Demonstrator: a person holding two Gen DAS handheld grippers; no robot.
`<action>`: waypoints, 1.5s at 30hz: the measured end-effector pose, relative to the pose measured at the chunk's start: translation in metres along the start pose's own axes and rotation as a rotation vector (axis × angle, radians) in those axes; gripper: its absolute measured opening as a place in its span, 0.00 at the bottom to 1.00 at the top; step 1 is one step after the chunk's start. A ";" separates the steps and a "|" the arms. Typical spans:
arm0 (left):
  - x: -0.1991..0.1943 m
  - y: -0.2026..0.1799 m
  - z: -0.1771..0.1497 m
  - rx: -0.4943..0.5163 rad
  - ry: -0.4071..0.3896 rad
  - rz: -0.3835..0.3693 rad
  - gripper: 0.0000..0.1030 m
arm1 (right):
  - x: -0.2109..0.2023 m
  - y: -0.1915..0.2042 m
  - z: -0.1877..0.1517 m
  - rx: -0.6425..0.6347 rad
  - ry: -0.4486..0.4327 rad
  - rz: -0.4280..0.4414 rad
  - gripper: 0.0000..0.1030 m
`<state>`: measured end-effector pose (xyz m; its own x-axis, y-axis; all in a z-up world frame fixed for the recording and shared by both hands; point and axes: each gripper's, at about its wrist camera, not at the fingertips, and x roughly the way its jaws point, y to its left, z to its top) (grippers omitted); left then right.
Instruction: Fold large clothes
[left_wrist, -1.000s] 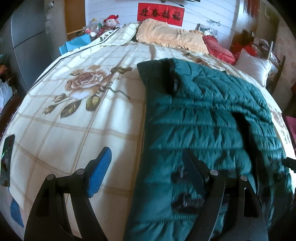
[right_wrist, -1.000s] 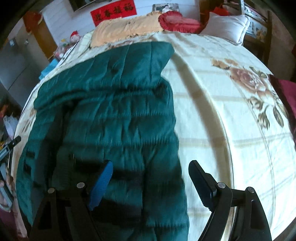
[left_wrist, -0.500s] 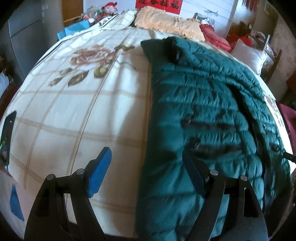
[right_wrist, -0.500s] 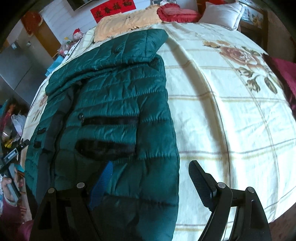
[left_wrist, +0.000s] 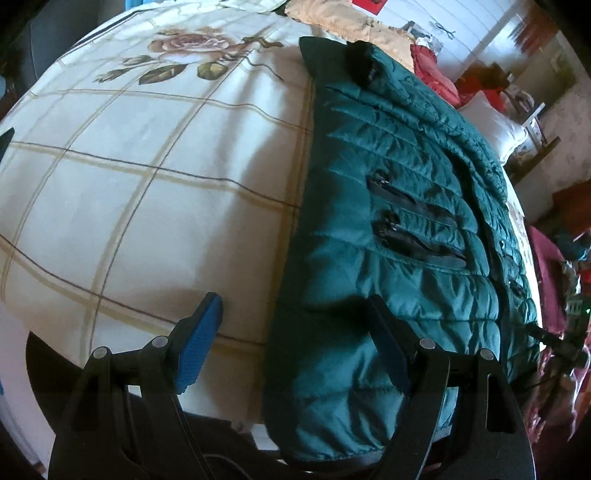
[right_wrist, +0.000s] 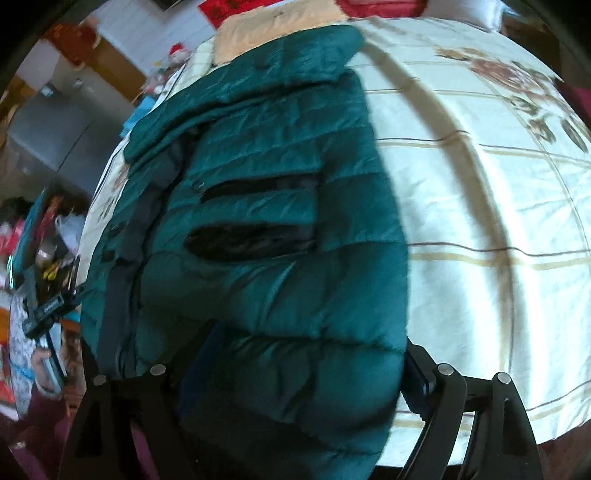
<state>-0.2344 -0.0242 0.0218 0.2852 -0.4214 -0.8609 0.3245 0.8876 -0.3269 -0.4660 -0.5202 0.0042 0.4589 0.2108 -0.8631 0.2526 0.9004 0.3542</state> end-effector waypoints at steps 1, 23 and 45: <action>0.000 -0.004 -0.002 0.016 -0.001 0.005 0.77 | 0.001 0.004 0.000 -0.019 0.003 -0.002 0.83; 0.009 -0.030 -0.013 0.146 0.012 0.018 0.85 | 0.006 0.006 -0.007 -0.070 0.018 0.049 0.85; -0.025 -0.055 0.007 0.238 -0.055 -0.041 0.21 | -0.040 0.023 0.020 -0.125 -0.200 0.181 0.24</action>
<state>-0.2530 -0.0644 0.0639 0.3145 -0.4714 -0.8239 0.5381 0.8036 -0.2544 -0.4620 -0.5153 0.0538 0.6488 0.3041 -0.6975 0.0506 0.8974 0.4383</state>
